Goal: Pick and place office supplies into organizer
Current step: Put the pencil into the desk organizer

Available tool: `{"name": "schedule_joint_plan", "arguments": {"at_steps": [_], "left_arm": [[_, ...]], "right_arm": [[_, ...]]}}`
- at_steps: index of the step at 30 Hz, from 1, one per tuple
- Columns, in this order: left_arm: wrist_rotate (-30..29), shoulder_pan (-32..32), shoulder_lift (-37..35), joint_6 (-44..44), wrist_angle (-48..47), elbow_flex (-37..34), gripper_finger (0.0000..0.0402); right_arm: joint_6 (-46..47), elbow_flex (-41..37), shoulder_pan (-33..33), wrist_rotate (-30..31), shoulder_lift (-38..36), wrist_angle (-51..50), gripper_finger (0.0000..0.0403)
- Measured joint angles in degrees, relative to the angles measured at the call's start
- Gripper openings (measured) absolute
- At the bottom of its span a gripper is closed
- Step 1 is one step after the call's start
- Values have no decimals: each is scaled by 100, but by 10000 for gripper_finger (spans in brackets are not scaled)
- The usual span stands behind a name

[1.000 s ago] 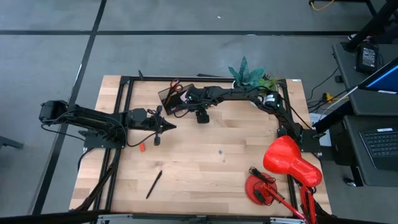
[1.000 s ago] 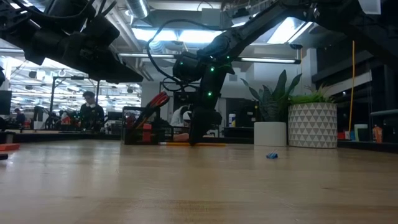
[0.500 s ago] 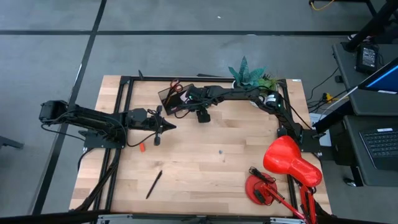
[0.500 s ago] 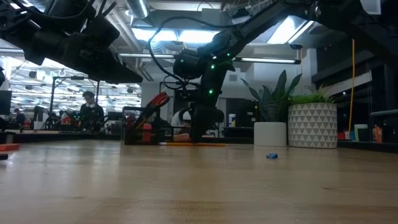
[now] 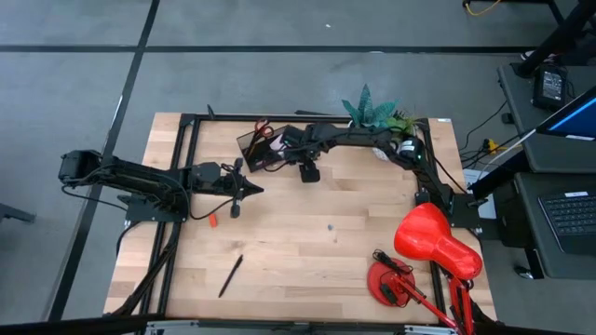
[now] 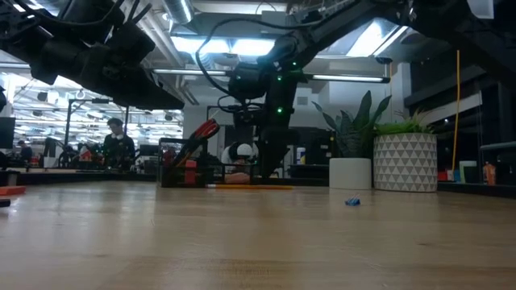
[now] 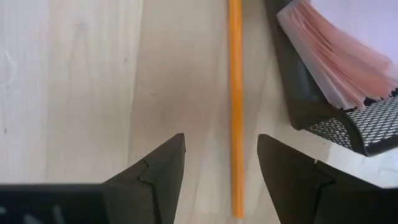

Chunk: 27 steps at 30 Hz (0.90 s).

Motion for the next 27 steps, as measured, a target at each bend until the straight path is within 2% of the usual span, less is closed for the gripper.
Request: {"name": "schedule_joint_plan", "arguments": {"at_steps": [5, 15, 27], "left_arm": [[0, -1, 0, -1, -4, 0, 2], [-2, 1, 0, 1, -17, 0, 2], [-22, -1, 0, 1, -26, 0, 3]], "right_arm": [[77, -128, -152, -413, 0, 297, 202], [112, -529, -338, -413, 0, 797, 202], [-44, -533, -338, -396, 0, 829, 202]]}}
